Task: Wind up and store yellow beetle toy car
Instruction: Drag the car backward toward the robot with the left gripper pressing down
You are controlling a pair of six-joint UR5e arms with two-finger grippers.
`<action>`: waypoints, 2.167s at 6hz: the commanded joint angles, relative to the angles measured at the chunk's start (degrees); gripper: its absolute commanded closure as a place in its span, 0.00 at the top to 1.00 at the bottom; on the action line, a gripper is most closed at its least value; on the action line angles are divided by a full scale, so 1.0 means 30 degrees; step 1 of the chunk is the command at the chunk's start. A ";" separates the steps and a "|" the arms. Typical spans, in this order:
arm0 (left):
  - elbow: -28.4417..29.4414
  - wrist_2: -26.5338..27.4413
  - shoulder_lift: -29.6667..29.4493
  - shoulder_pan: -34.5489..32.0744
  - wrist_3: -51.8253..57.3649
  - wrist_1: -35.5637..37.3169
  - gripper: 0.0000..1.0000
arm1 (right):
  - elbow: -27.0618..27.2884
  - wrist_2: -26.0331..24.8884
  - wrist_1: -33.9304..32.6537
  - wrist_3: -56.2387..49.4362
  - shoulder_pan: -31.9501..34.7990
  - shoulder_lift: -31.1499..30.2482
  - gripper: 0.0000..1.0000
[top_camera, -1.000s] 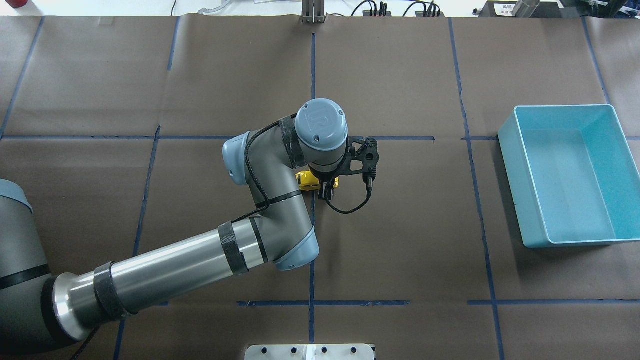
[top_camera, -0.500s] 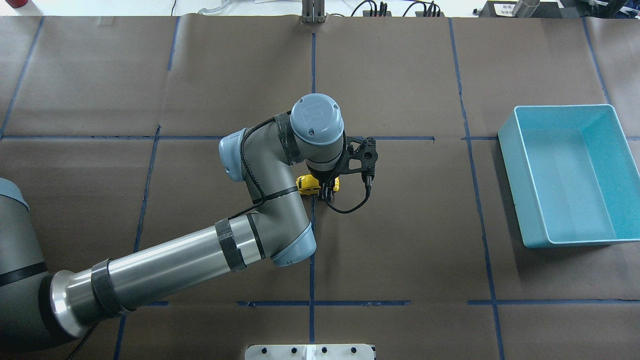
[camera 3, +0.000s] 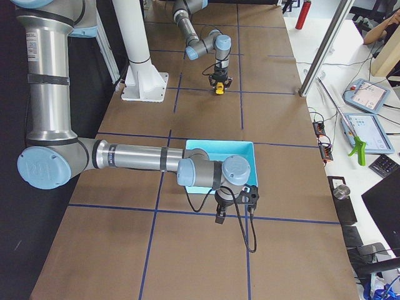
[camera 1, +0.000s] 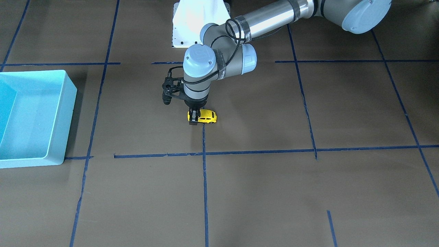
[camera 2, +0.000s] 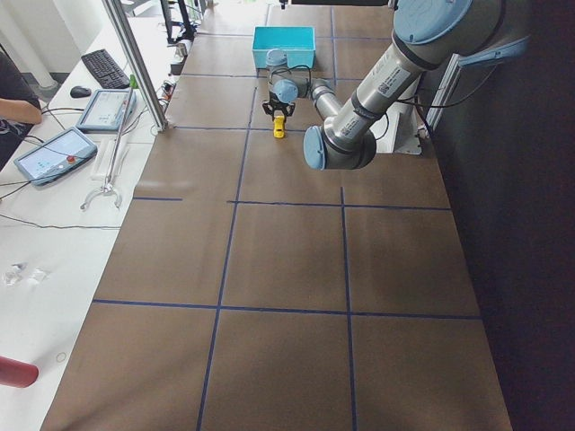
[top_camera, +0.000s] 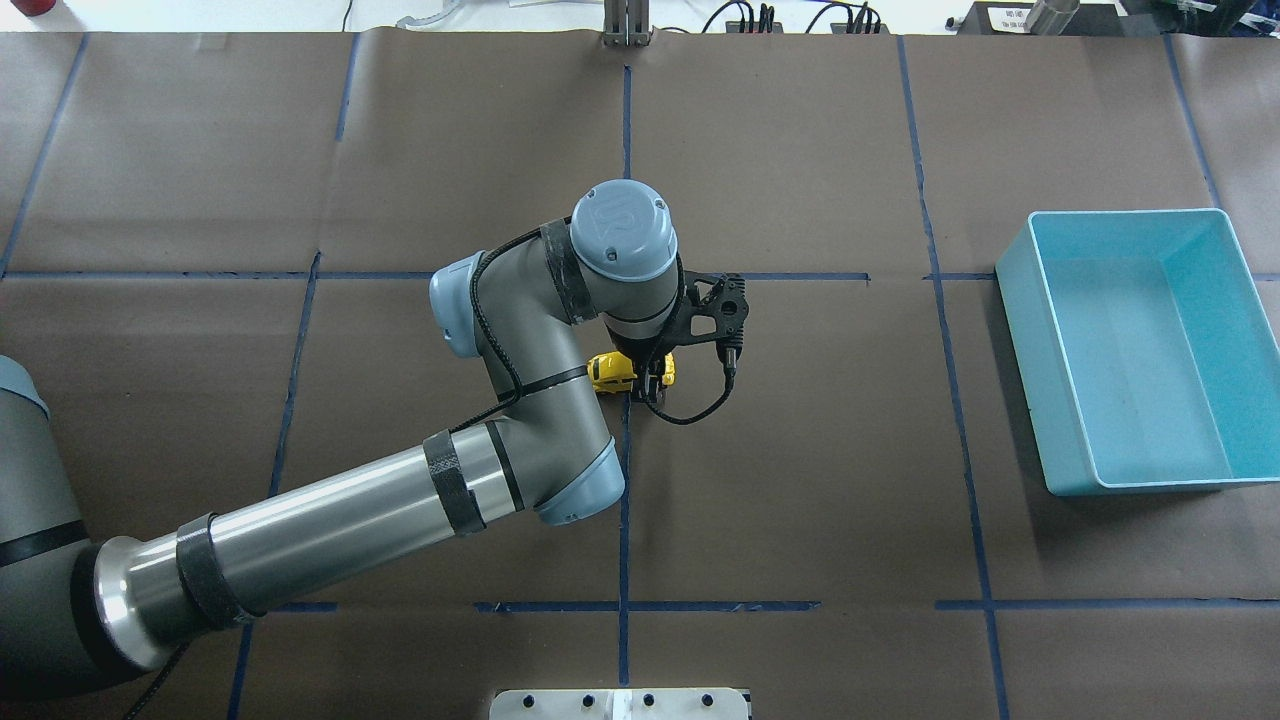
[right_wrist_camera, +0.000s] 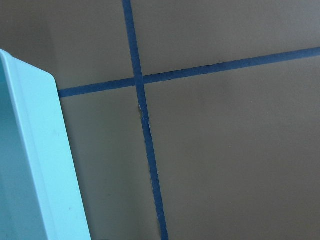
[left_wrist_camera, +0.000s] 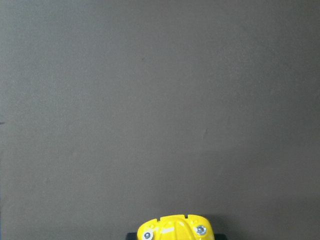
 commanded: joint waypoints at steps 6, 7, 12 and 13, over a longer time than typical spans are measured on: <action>-0.0582 -0.0800 0.1560 -0.0847 0.0061 -0.0996 0.00 | 0.0014 -0.0005 0.0009 -0.0009 0.0020 -0.0004 1.00; -0.0730 -0.0800 0.1853 -0.0935 0.0090 -0.1258 0.00 | 0.0014 -0.0005 0.0009 -0.0038 0.0020 -0.0004 1.00; -0.1199 -0.2261 0.3231 -0.1491 0.0530 -0.2022 0.00 | 0.0014 -0.0005 0.0009 -0.0009 -0.0009 -0.0004 1.00; -0.1316 -0.2439 0.3378 -0.1667 0.0878 -0.2023 0.00 | 0.0014 -0.0005 0.0009 -0.0038 0.0020 -0.0004 1.00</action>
